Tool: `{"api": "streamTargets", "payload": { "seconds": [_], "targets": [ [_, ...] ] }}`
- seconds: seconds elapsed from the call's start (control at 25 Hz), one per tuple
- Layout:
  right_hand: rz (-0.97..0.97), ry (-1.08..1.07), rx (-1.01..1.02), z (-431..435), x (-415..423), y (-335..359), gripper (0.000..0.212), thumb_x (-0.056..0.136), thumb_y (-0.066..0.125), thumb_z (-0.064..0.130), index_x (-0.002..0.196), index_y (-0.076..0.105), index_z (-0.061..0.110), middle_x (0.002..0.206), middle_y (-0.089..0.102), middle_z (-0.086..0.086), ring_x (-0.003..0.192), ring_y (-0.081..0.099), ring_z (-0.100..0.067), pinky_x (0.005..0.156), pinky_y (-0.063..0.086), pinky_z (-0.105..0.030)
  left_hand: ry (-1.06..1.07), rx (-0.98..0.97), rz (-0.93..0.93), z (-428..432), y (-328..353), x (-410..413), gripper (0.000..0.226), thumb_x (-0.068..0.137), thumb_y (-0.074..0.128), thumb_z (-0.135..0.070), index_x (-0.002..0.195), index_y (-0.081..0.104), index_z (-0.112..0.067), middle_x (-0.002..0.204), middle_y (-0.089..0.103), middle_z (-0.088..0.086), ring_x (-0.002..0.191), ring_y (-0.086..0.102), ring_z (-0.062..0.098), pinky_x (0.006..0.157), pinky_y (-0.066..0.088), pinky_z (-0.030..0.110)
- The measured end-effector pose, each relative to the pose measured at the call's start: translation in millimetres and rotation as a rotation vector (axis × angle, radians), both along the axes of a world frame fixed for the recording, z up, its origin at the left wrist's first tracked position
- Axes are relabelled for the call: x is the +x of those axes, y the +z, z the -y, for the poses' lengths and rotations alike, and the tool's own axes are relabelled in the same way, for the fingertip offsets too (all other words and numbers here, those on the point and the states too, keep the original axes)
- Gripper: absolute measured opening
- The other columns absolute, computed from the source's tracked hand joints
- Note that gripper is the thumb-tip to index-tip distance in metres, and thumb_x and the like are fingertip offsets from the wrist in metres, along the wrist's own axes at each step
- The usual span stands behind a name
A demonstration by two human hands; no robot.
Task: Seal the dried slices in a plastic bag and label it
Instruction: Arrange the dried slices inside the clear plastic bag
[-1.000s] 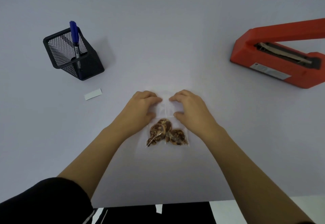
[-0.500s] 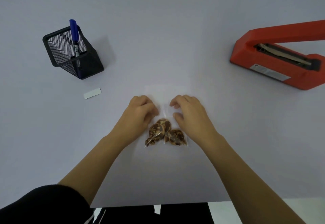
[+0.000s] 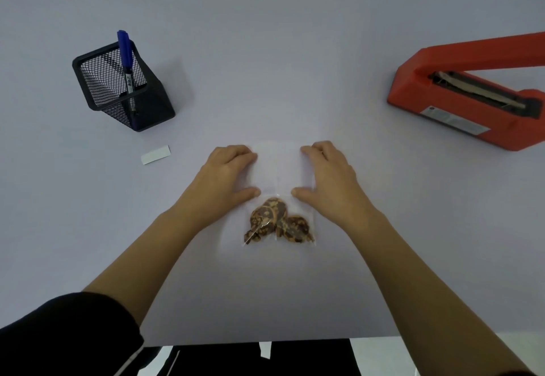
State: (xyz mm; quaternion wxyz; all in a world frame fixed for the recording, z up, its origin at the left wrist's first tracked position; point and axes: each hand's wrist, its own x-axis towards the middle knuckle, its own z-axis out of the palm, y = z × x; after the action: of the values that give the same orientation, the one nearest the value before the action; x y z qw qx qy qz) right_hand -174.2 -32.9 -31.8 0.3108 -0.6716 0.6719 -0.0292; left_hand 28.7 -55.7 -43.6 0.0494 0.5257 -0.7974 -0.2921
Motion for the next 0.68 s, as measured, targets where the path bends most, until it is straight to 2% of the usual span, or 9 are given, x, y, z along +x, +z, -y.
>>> {"api": "streamTargets", "payload": {
  "seconds": [0.12, 0.2, 0.28, 0.36, 0.44, 0.56, 0.68],
  "targets": [
    [-0.057, 0.006, 0.046, 5.9, 0.4, 1.2, 0.077, 0.076, 0.071, 0.028, 0.138, 0.029, 0.012, 0.136, 0.032, -0.007, 0.121, 0.033, -0.025, 0.095, 0.034, -0.035, 0.005, 0.032, 0.016, 5.1, 0.0, -0.9, 0.073, 0.076, 0.074, -0.030, 0.137, 0.040, -0.009, 0.140, 0.040, 0.007, 0.127, 0.032, 0.024, 0.101, 0.020, 0.021],
    [-0.063, -0.003, -0.010, 0.3, 3.2, 1.1, 0.071, 0.078, 0.070, 0.024, 0.136, 0.032, 0.013, 0.133, 0.034, -0.008, 0.119, 0.035, -0.025, 0.092, 0.033, -0.033, 0.034, 0.040, -0.003, 1.4, -1.1, -1.9, 0.070, 0.076, 0.074, -0.027, 0.135, 0.042, -0.008, 0.137, 0.041, 0.008, 0.125, 0.032, 0.025, 0.099, 0.020, 0.020],
    [-0.034, 0.019, -0.089, -8.8, 6.1, -0.6, 0.054, 0.081, 0.066, 0.017, 0.129, 0.041, 0.015, 0.127, 0.042, -0.006, 0.114, 0.040, -0.023, 0.086, 0.032, -0.030, 0.025, 0.008, -0.035, -5.8, -4.0, -3.1, 0.053, 0.078, 0.072, -0.019, 0.126, 0.051, -0.010, 0.127, 0.049, 0.008, 0.117, 0.039, 0.026, 0.095, 0.025, 0.020],
    [0.010, 0.052, -0.104, -14.2, 8.4, -3.4, 0.036, 0.085, 0.059, 0.012, 0.119, 0.051, 0.017, 0.120, 0.049, -0.002, 0.110, 0.043, -0.021, 0.083, 0.031, -0.030, -0.057, -0.014, -0.062, -12.3, -6.9, -5.5, 0.028, 0.081, 0.068, -0.009, 0.108, 0.063, -0.010, 0.110, 0.058, 0.008, 0.104, 0.047, 0.028, 0.087, 0.034, 0.025],
    [0.047, 0.077, -0.087, -16.3, 9.1, -6.0, 0.031, 0.088, 0.055, 0.009, 0.117, 0.056, 0.019, 0.121, 0.050, 0.001, 0.111, 0.043, -0.020, 0.085, 0.033, -0.032, -0.135, -0.019, -0.072, -13.6, -9.7, -6.7, 0.020, 0.082, 0.063, -0.001, 0.100, 0.069, -0.009, 0.101, 0.064, 0.009, 0.098, 0.053, 0.029, 0.085, 0.038, 0.025],
    [0.054, 0.095, -0.074, -15.0, 7.8, -7.6, 0.042, 0.088, 0.054, 0.009, 0.129, 0.049, 0.021, 0.132, 0.045, 0.003, 0.118, 0.041, -0.020, 0.091, 0.034, -0.035, -0.171, -0.011, -0.049, -8.7, -8.9, -9.0, 0.034, 0.083, 0.060, 0.003, 0.115, 0.064, -0.008, 0.114, 0.062, 0.011, 0.107, 0.051, 0.031, 0.091, 0.030, 0.023],
    [0.024, 0.114, -0.033, -8.6, 5.3, -5.6, 0.054, 0.088, 0.057, 0.014, 0.138, 0.038, 0.021, 0.140, 0.036, 0.004, 0.124, 0.035, -0.018, 0.096, 0.032, -0.036, -0.159, 0.041, -0.027, -0.8, -2.0, -12.6, 0.049, 0.085, 0.060, -0.005, 0.132, 0.050, -0.011, 0.132, 0.049, 0.008, 0.122, 0.039, 0.026, 0.098, 0.021, 0.020]
  ]
}}
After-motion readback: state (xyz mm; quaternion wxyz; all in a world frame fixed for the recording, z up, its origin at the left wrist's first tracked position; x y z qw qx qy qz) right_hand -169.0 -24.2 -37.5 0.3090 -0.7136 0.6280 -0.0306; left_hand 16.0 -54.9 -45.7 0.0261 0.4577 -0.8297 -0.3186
